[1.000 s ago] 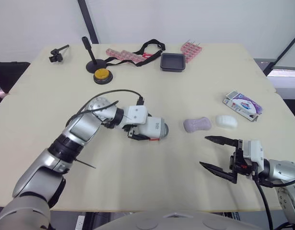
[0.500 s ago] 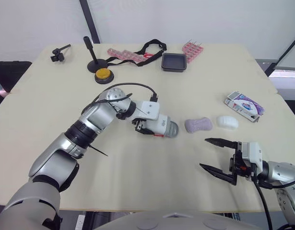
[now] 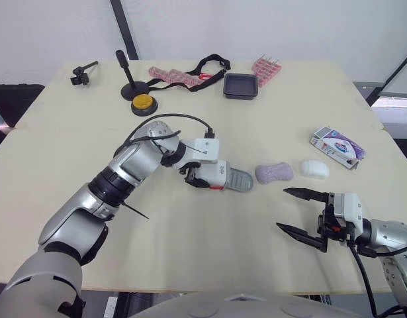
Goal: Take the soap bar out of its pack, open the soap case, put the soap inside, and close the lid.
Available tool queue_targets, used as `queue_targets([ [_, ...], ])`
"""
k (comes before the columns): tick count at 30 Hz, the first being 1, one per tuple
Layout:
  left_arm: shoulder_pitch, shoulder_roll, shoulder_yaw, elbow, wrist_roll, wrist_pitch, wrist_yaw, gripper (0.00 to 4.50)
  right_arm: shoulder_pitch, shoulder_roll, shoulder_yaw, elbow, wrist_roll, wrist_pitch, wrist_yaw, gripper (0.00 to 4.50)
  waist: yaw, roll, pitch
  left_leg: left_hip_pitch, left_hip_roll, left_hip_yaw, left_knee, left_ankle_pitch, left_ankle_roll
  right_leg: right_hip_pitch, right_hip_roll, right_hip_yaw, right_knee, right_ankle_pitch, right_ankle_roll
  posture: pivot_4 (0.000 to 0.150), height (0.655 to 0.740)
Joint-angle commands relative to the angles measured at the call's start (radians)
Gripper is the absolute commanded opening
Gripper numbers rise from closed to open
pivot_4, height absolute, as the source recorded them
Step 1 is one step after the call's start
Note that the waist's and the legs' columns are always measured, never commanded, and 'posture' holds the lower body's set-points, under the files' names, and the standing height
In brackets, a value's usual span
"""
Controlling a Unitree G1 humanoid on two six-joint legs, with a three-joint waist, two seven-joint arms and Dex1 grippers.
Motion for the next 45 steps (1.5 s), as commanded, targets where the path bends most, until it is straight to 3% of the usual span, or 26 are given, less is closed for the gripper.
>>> queue_targets([
  [1,-0.004,0.030,0.039,0.001,-0.009,-0.047,0.003,3.48,-0.006,-0.011,-0.002,0.004,0.009,-0.006,0.002,4.49,0.000,0.000,0.000,0.000,0.000,0.000,0.000,0.000,0.000,0.000,0.000,0.000,0.000,0.000,0.000,0.150,0.7291],
  [10,0.085,0.138,0.117,0.034,-0.056,-0.204,-0.015,3.48,-0.019,-0.022,-0.002,0.012,0.010,-0.003,0.004,4.49,-0.002,0.000,0.000,0.000,0.000,0.000,-0.001,0.000,0.000,0.000,0.000,0.000,0.000,0.000,0.000,0.150,0.7291],
  [26,0.135,0.115,0.161,0.106,-0.109,-0.297,-0.010,3.48,-0.047,-0.029,0.011,0.014,0.015,0.013,-0.001,4.49,-0.002,0.000,0.000,0.000,0.000,0.000,-0.002,0.000,0.000,0.000,0.000,0.000,-0.001,0.000,0.000,0.150,0.7291],
  [28,0.129,0.113,0.165,0.129,-0.098,-0.317,0.009,4.50,-0.044,-0.030,0.011,0.009,0.015,0.015,-0.002,4.50,-0.002,0.000,0.000,0.000,0.000,0.000,-0.002,0.000,0.000,0.000,0.000,0.000,-0.001,0.000,0.000,0.150,0.7291],
  [37,0.116,0.127,0.225,0.142,-0.159,-0.338,-0.014,4.50,-0.027,-0.031,0.009,0.006,0.014,0.012,-0.002,4.50,-0.001,0.000,0.000,0.000,0.000,0.000,-0.002,0.000,0.000,0.000,0.000,-0.001,-0.002,0.000,0.000,0.150,0.7291],
  [45,0.167,0.168,0.381,0.004,-0.365,-0.213,-0.064,4.50,-0.039,-0.052,-0.004,0.000,0.028,0.026,0.005,4.50,-0.002,0.000,0.000,0.000,0.000,0.000,-0.002,0.000,-0.001,0.000,0.000,-0.001,-0.002,0.000,0.000,0.150,0.7291],
])
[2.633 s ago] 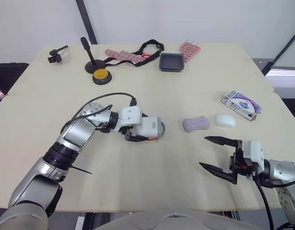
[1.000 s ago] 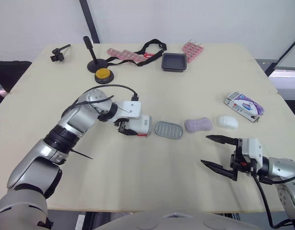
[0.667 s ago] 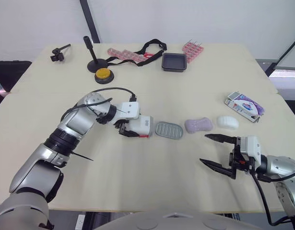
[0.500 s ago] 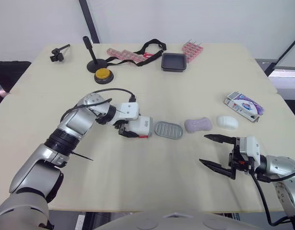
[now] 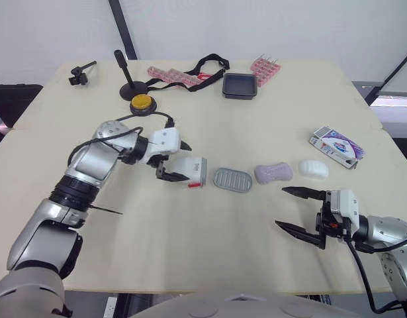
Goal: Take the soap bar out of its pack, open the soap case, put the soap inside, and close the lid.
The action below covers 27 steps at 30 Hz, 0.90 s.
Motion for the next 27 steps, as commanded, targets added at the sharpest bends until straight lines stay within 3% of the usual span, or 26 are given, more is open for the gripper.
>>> queue_targets([
  [1,0.024,0.024,0.101,-0.102,-0.119,0.083,-0.004,4.50,-0.009,-0.028,-0.027,-0.033,0.030,0.009,0.011,4.50,0.000,0.000,0.000,0.000,0.000,0.000,0.000,0.000,0.000,0.000,0.000,0.000,0.000,0.000,0.000,0.150,0.7291],
  [6,0.162,-0.035,0.226,-0.251,-0.252,0.140,0.117,4.50,-0.065,-0.074,-0.015,-0.060,0.039,0.070,0.015,4.50,-0.004,0.000,0.000,0.000,0.000,0.000,0.000,0.000,0.000,0.000,0.000,0.000,-0.001,0.000,0.000,0.150,0.7291],
  [12,0.547,-0.081,0.319,-0.473,-0.301,0.083,0.239,4.50,-0.131,-0.138,0.016,-0.111,0.016,0.144,0.009,4.50,-0.017,-0.001,0.001,0.000,0.001,0.000,-0.005,0.000,0.000,0.001,0.001,0.000,-0.005,0.000,0.000,0.150,0.7291],
  [17,0.815,-0.093,0.380,-0.538,-0.302,0.001,0.277,4.50,-0.191,-0.185,0.055,-0.132,-0.001,0.234,-0.005,4.50,-0.015,-0.002,0.002,0.001,0.002,0.000,-0.007,0.000,0.000,0.002,0.002,-0.002,-0.009,0.000,0.000,0.150,0.7291],
  [21,0.897,-0.079,0.365,-0.521,-0.281,-0.067,0.258,4.50,-0.239,-0.225,0.087,-0.133,-0.035,0.276,0.002,4.50,-0.012,-0.002,0.002,0.002,0.001,0.000,-0.007,0.000,0.000,0.003,0.001,-0.002,-0.010,0.000,0.001,0.150,0.7291],
  [27,0.922,-0.070,0.337,-0.466,-0.267,-0.171,0.205,4.50,-0.455,-0.309,0.179,-0.063,-0.140,0.358,0.026,4.50,-0.026,-0.002,0.002,0.003,0.001,0.001,-0.007,0.000,0.000,0.003,0.002,-0.002,-0.010,0.000,0.001,0.150,0.7291],
])
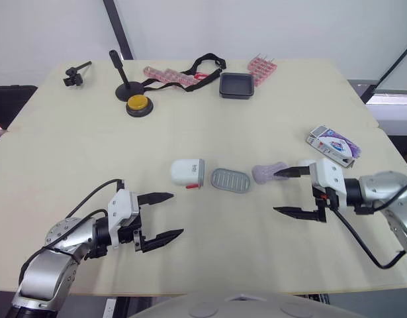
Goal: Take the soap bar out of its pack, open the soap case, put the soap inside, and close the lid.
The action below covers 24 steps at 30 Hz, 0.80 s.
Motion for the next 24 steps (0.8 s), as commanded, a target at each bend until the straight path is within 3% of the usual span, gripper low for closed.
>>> queue_targets([
  [1,-0.004,0.006,-0.020,0.025,0.003,-0.075,-0.038,4.50,-0.120,-0.052,0.048,0.040,-0.063,0.045,0.035,4.50,-0.002,0.000,0.000,0.000,0.000,0.000,0.000,0.000,0.000,0.000,0.000,0.000,0.000,0.000,0.000,0.150,0.7291],
  [13,-0.040,-0.006,-0.077,0.127,0.013,-0.185,-0.074,4.50,-0.489,0.019,0.314,0.229,-0.225,0.138,0.151,4.50,0.004,0.000,0.000,0.001,0.000,0.000,0.002,0.000,0.001,-0.002,0.000,-0.002,0.005,0.000,0.000,0.150,0.7291],
  [24,-0.045,-0.040,-0.060,0.115,-0.016,-0.230,-0.028,4.50,-0.587,0.076,0.406,0.401,-0.362,0.053,0.200,4.50,0.005,0.000,0.000,-0.001,0.001,0.000,0.008,0.000,0.001,-0.005,0.000,-0.001,0.013,0.000,-0.001,0.150,0.7291],
])
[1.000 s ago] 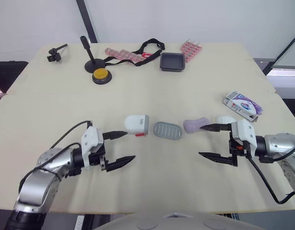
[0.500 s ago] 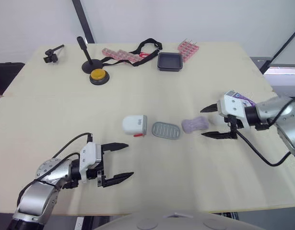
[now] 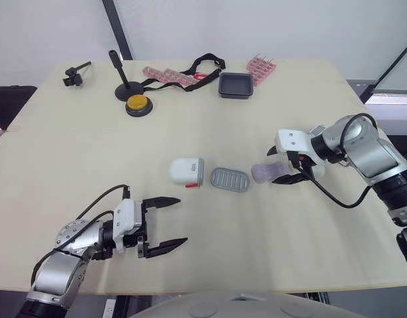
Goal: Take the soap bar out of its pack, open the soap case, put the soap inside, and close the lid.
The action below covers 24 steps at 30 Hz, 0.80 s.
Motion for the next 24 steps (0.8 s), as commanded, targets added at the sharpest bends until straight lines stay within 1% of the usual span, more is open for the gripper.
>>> queue_targets([
  [1,-0.001,-0.001,0.024,-0.018,-0.021,-0.022,0.018,4.50,-0.024,0.016,-0.003,0.015,-0.021,-0.027,0.013,4.50,0.000,0.000,0.000,0.000,0.000,0.000,0.000,0.000,0.000,0.000,0.000,0.000,0.000,0.000,0.000,0.150,0.7291],
  [7,0.005,0.008,0.019,-0.027,-0.019,-0.015,0.033,4.50,-0.038,0.058,0.005,0.050,-0.054,-0.051,0.012,4.50,-0.002,0.000,0.000,0.000,0.000,0.000,0.000,0.000,0.000,0.000,0.000,0.000,0.001,0.000,0.000,0.150,0.7291],
  [22,-0.009,0.028,0.005,-0.084,-0.015,0.033,0.084,4.50,-0.048,0.083,0.020,0.114,-0.112,-0.143,0.039,4.50,-0.001,0.000,0.000,0.000,0.000,0.000,0.002,0.000,0.000,-0.001,0.000,0.000,0.002,0.000,0.000,0.150,0.7291],
  [24,-0.018,0.032,0.001,-0.109,-0.018,0.059,0.100,4.50,-0.048,0.092,0.020,0.113,-0.115,-0.143,0.039,3.93,-0.001,0.000,0.000,0.000,0.000,0.000,0.002,0.000,0.000,-0.001,0.000,0.000,0.002,0.000,0.000,0.150,0.7291],
])
